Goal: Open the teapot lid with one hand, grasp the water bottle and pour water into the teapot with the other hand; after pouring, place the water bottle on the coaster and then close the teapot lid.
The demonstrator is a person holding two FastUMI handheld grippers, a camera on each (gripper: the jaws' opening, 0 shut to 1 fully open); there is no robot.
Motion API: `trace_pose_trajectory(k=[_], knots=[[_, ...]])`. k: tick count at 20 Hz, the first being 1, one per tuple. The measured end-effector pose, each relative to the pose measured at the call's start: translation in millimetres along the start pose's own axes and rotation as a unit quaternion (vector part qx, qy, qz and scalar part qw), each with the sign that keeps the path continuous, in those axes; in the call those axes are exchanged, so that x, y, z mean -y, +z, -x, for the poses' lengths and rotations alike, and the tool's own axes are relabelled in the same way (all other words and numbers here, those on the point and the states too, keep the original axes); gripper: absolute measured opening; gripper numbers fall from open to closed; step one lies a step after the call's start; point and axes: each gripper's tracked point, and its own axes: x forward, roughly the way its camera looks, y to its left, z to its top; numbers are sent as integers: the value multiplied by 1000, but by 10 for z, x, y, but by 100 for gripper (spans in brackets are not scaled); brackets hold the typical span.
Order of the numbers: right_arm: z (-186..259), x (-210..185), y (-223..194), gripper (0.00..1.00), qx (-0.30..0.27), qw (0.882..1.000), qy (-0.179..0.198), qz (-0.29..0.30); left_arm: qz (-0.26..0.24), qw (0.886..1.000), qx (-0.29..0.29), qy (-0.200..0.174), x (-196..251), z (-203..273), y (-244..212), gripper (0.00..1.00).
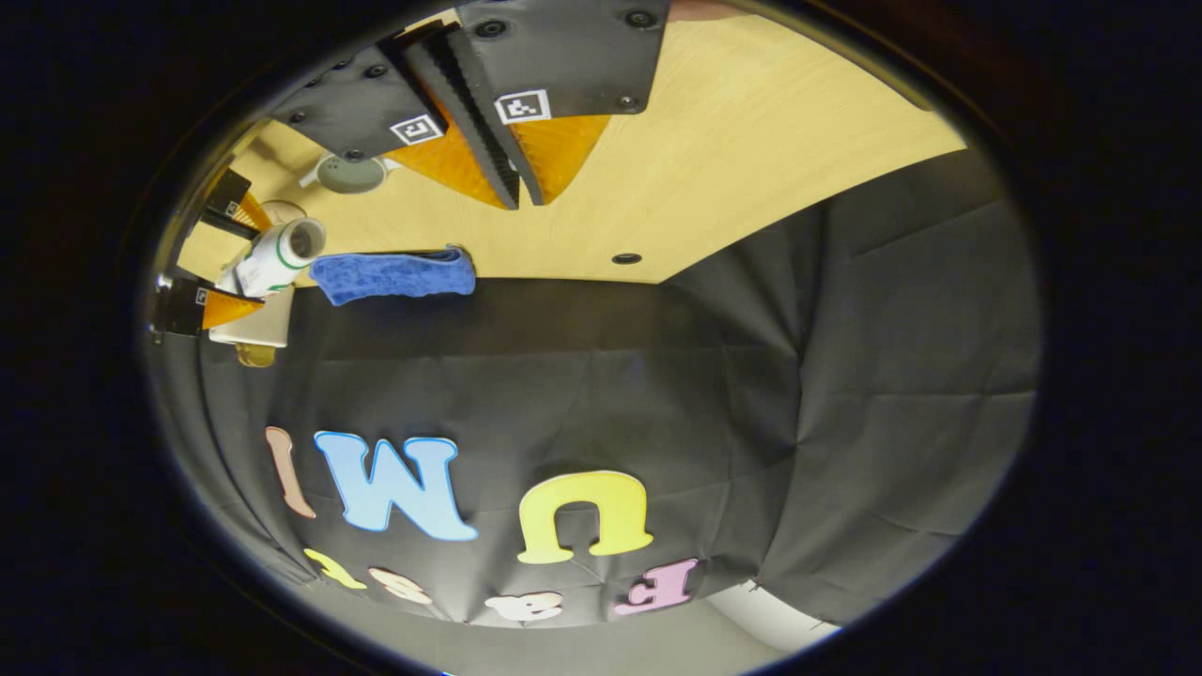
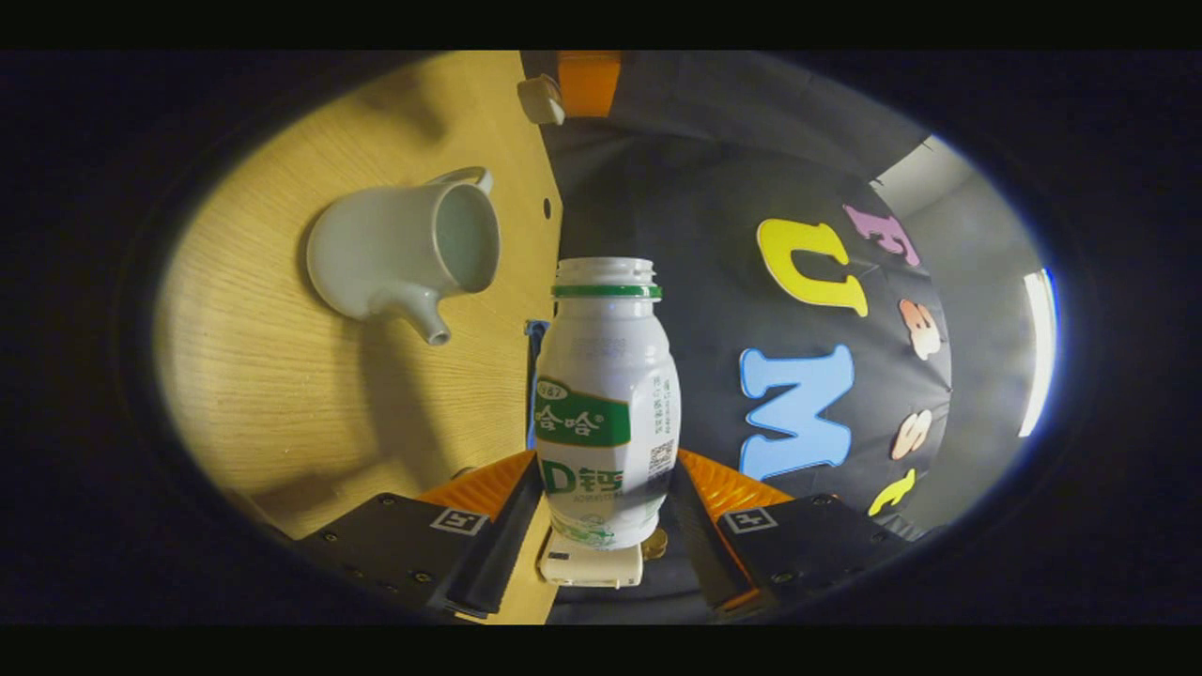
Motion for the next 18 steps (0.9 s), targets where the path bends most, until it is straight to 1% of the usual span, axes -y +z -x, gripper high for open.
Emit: trace_pose_trajectory(k=[1,2,3,4,5,6,7,8,9,10,11,12,13,16,17,18], knots=[[-14,5,4,76,1,1000,1,6,0,1000,0,0,4,3,7,8],[-10,14,8,74,1,1000,1,11,1,1000,0,-1,2,0,1,8],[-15,20,8,76,1,1000,0,16,1,1000,0,-1,4,1,5,8],[-8,18,9,73,2,1000,-2,20,0,1000,0,-1,7,-4,-11,8],[5,18,8,76,3,1000,-5,23,0,1000,1,-2,10,2,-2,8],[15,24,19,76,4,1000,-7,27,1,1000,0,-3,15,0,-9,8],[1,27,18,73,5,1000,-8,30,1,1000,0,-3,16,3,-7,100],[3,33,30,76,6,999,-9,34,0,1000,-1,-3,22,2,-17,8],[-5,45,32,76,7,999,-9,38,0,1000,0,-4,23,5,-14,8],[1,53,35,73,7,999,-11,42,-1,1000,0,-4,32,8,-12,8],[0,57,26,76,8,999,-13,47,-2,1000,0,-4,33,6,-2,8],[-2,58,19,76,8,999,-14,52,-3,1000,0,-4,30,-2,-8,100],[-6,75,20,76,8,998,-16,56,-3,1000,0,-4,38,2,-4,8],[-9,85,30,76,11,998,-19,64,-2,1000,-2,-5,38,-2,-20,100],[-20,96,33,76,13,997,-20,70,-1,1000,-2,-5,43,-3,-23,8],[-21,100,35,76,15,997,-22,76,-1,1000,-3,-5,50,-10,-37,82]])
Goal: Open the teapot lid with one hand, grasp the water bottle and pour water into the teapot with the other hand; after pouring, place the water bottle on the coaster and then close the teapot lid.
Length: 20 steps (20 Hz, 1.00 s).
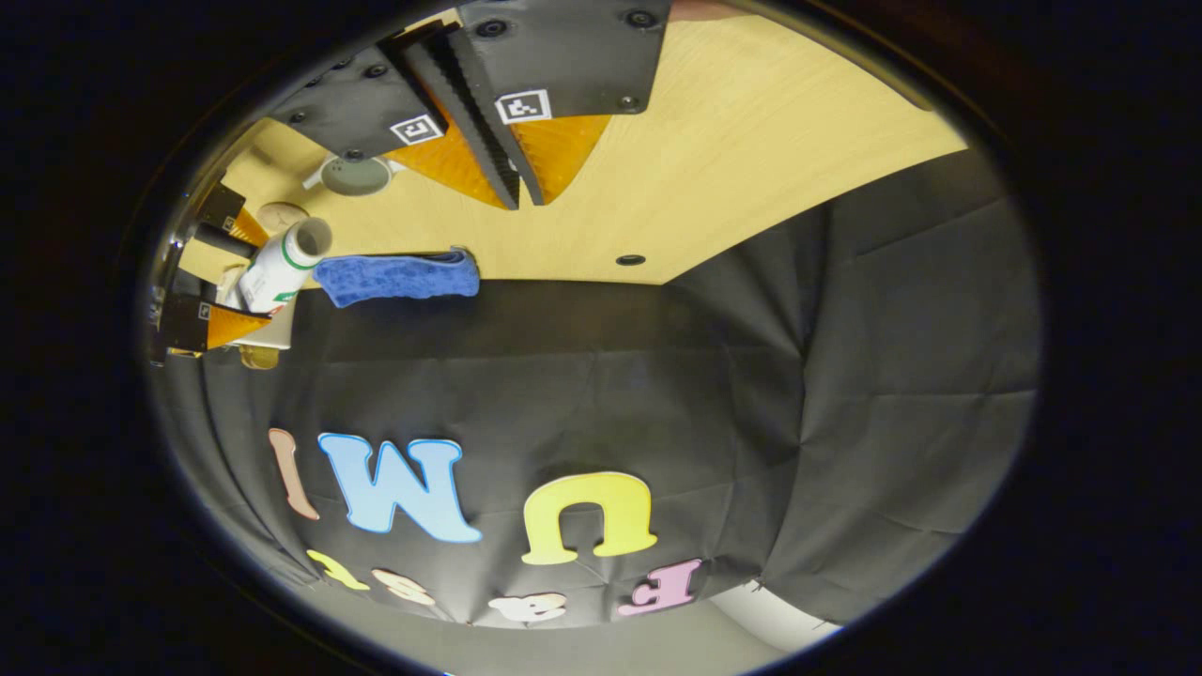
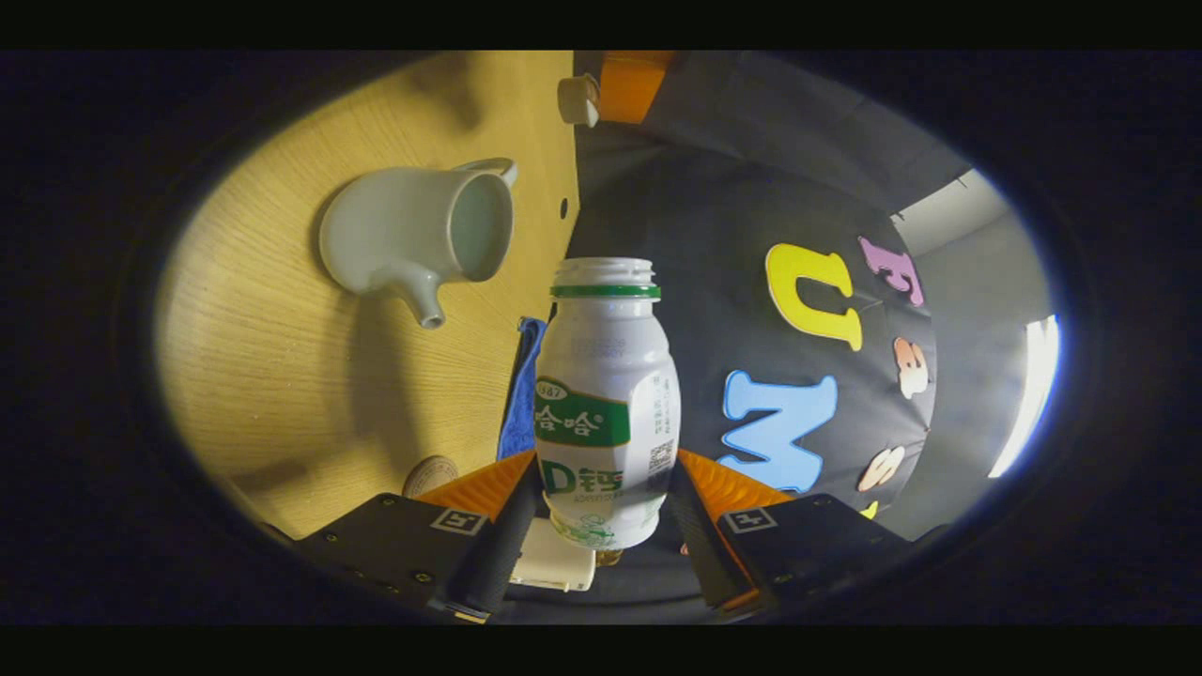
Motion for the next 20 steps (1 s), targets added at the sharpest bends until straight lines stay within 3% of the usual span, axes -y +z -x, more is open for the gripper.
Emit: trace_pose_trajectory(k=[4,5,6,8,9,10,11,13,14,15,16,19,20], knots=[[2,43,23,74,7,1000,-6,19,1,1000,-1,-1,-2,7,-6,8],[-5,50,14,76,8,1000,-8,23,1,1000,-1,-1,-4,11,-4,8],[2,67,21,76,9,1000,-9,27,1,1000,-1,-1,2,11,-4,100],[-17,88,15,73,10,999,-14,37,2,1000,-1,-3,11,9,-2,100],[-20,105,6,76,11,999,-17,43,2,1000,-1,-3,17,4,-10,8],[-30,132,16,76,12,998,-20,52,1,1000,-2,-4,21,2,-17,8],[-19,151,31,76,14,998,-22,59,2,1000,-2,-4,24,4,-20,100],[-30,164,45,73,16,998,-24,63,3,1000,-2,-5,30,5,-20,100],[-39,168,40,76,17,997,-26,64,3,1000,-3,-5,21,2,-31,8],[-44,174,42,76,17,997,-28,66,3,1000,-4,-5,25,2,-27,100],[-37,181,48,76,17,997,-30,67,2,1000,-4,-6,33,-3,-36,8],[-35,199,68,76,21,996,-36,73,1,1000,-2,-8,41,7,-32,8],[-14,218,75,76,22,996,-43,80,2,1000,-2,-9,46,16,-13,100]])
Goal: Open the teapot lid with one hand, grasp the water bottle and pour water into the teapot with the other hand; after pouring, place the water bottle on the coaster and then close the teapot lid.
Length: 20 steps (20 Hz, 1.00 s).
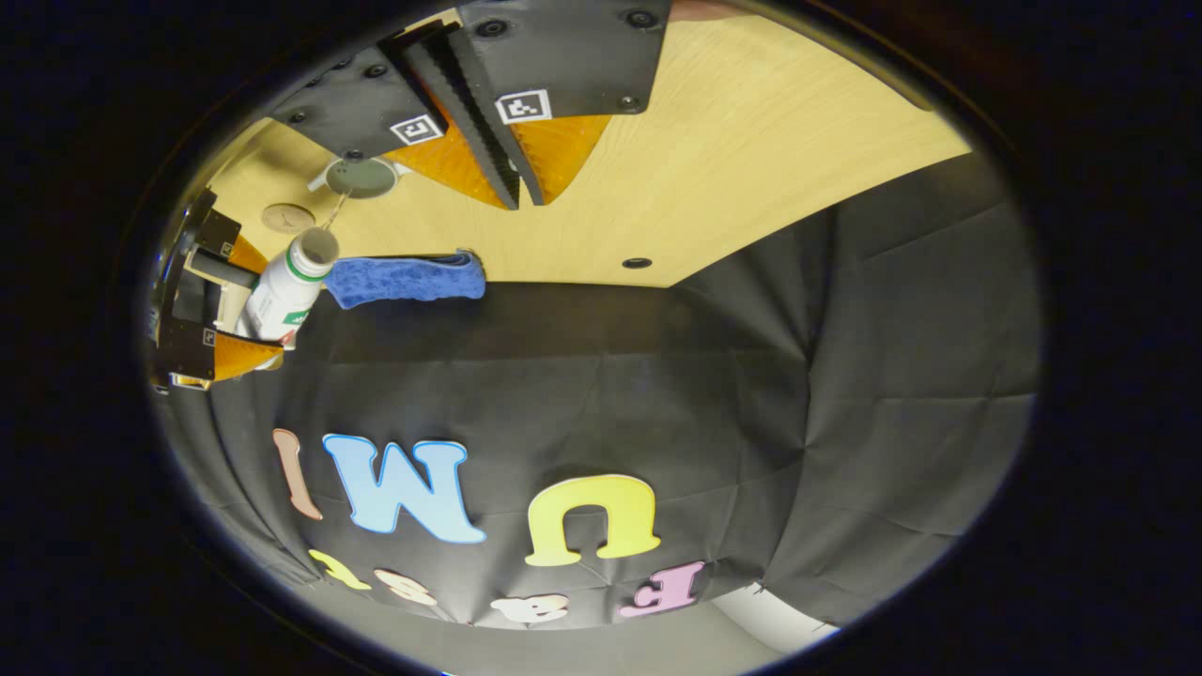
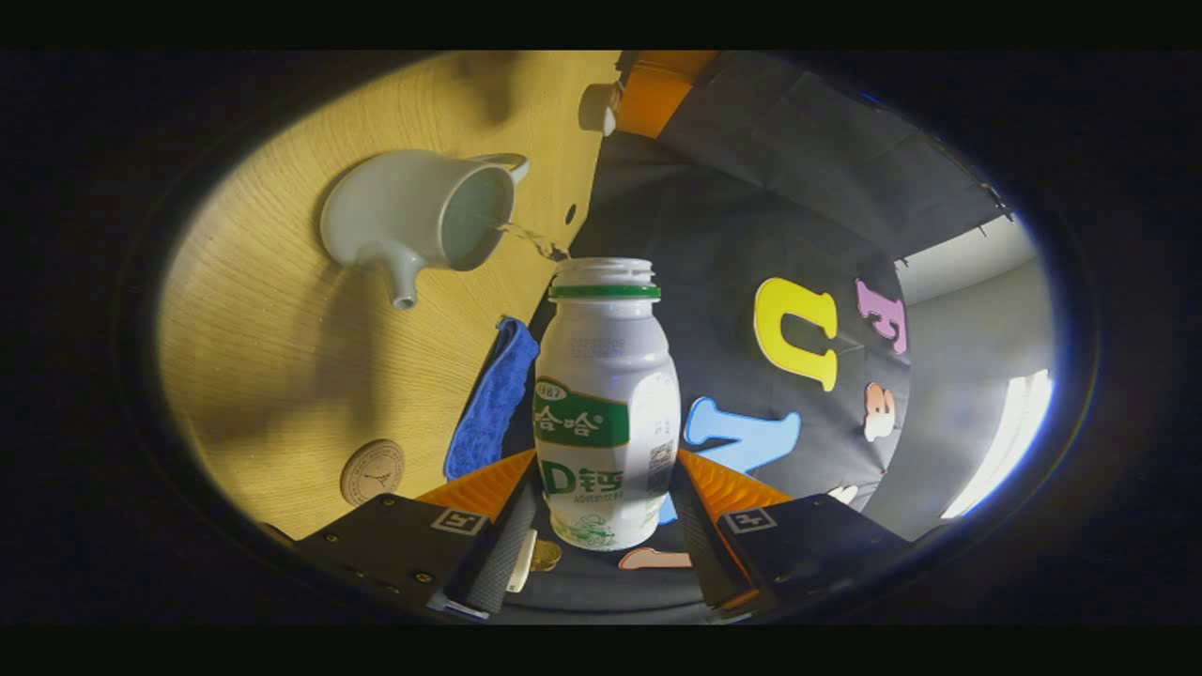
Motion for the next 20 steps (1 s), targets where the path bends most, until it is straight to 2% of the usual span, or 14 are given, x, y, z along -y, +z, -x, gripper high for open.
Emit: trace_pose_trajectory(k=[1,3,4,17,18,20], knots=[[-6,6,6,76,0,1000,-3,3,0,1000,0,-1,5,-5,-14,8],[-11,19,5,76,3,1000,-10,9,1,1000,-1,-2,13,-8,-26,8],[-19,31,-6,76,4,1000,-11,11,2,1000,-1,-3,22,-7,-20,100],[-19,129,36,76,16,997,-49,55,1,1000,-4,-10,87,-16,-50,100],[-10,135,43,76,17,997,-52,58,1,1000,-4,-11,95,-20,-50,8],[6,156,55,76,21,996,-58,65,1,1000,-5,-12,95,-29,-47,8]])
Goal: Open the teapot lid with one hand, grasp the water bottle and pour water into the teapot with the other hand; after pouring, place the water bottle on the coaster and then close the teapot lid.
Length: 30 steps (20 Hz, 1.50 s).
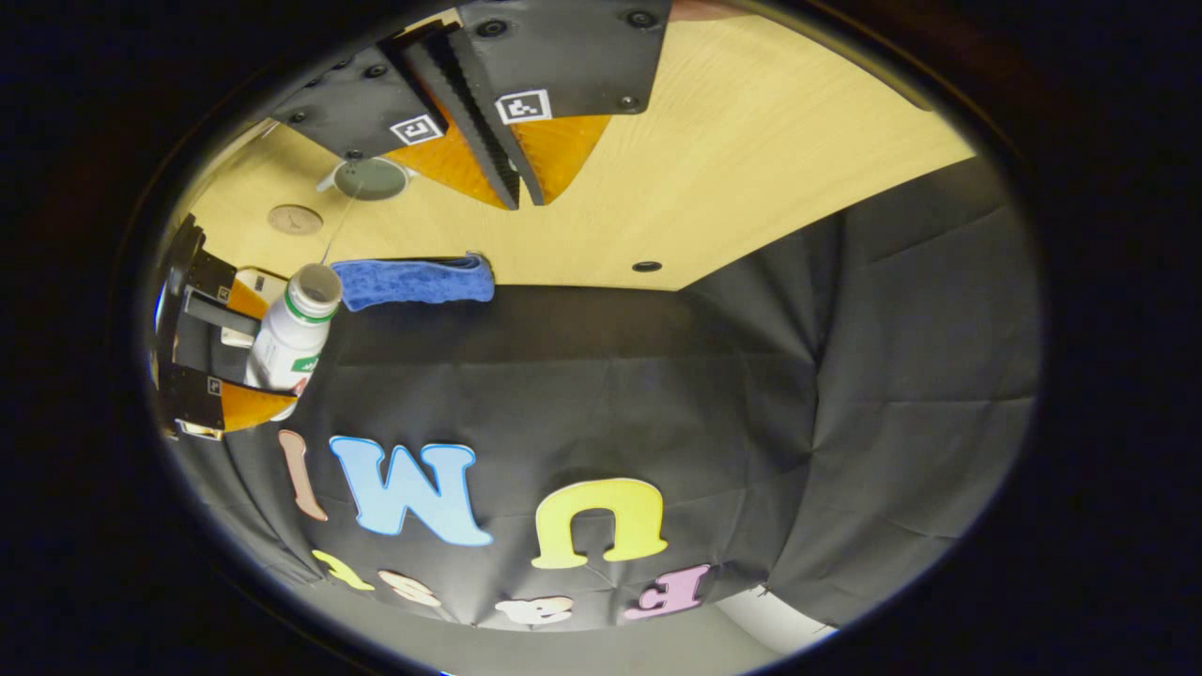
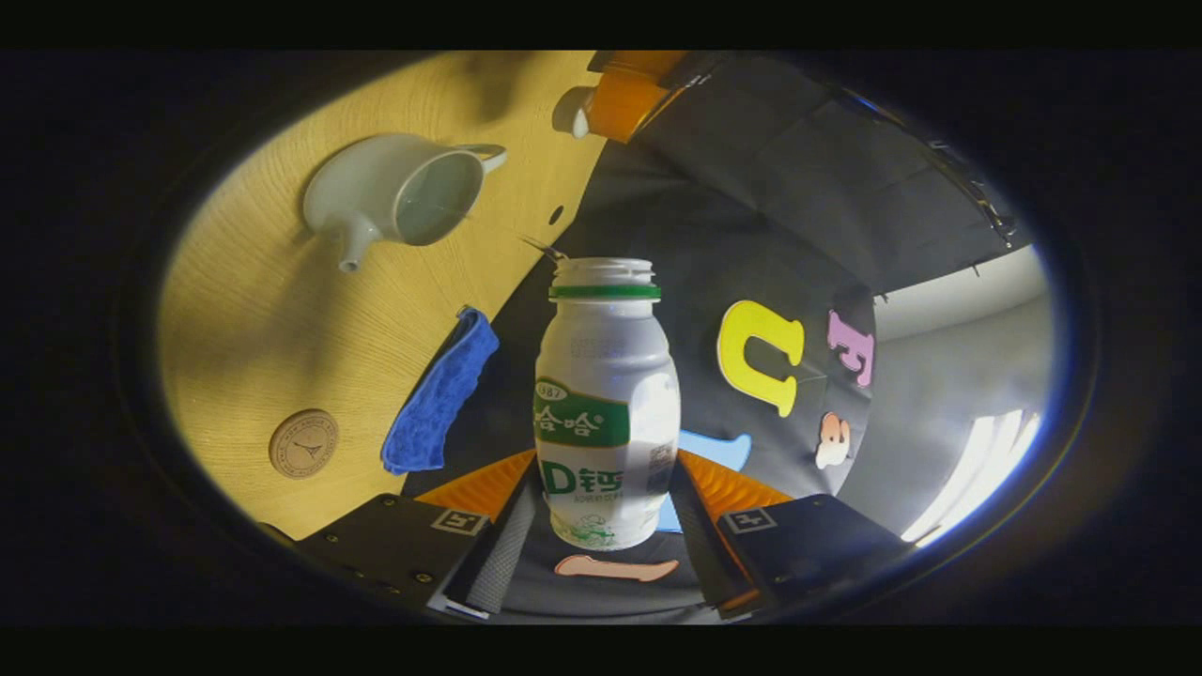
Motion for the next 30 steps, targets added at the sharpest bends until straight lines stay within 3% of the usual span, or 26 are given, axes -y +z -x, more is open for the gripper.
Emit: trace_pose_trajectory(k=[8,18,19,23,27,28,29,30], knots=[[3,72,33,76,5,999,-36,15,-1,1000,-1,0,12,-19,-19,8],[-65,14,-49,76,1,1000,-22,-11,-3,1000,-2,-5,33,-14,-17,8],[-65,-35,-64,75,-1,1000,-8,-29,-3,1000,-2,-6,42,-17,-29,100],[-163,-280,-123,76,-17,989,50,-136,-3,1000,2,-11,84,-13,-12,100],[-68,-516,-3,76,-40,962,93,-252,-5,1000,5,-16,135,-6,18,100],[-49,-527,27,76,-45,955,99,-276,-5,1000,5,-18,136,-2,20,26],[-48,-566,22,76,-50,946,106,-303,-3,1000,5,-20,143,-1,25,26],[-45,-595,24,76,-55,935,115,-331,-2,1000,6,-22,152,-5,31,8]])
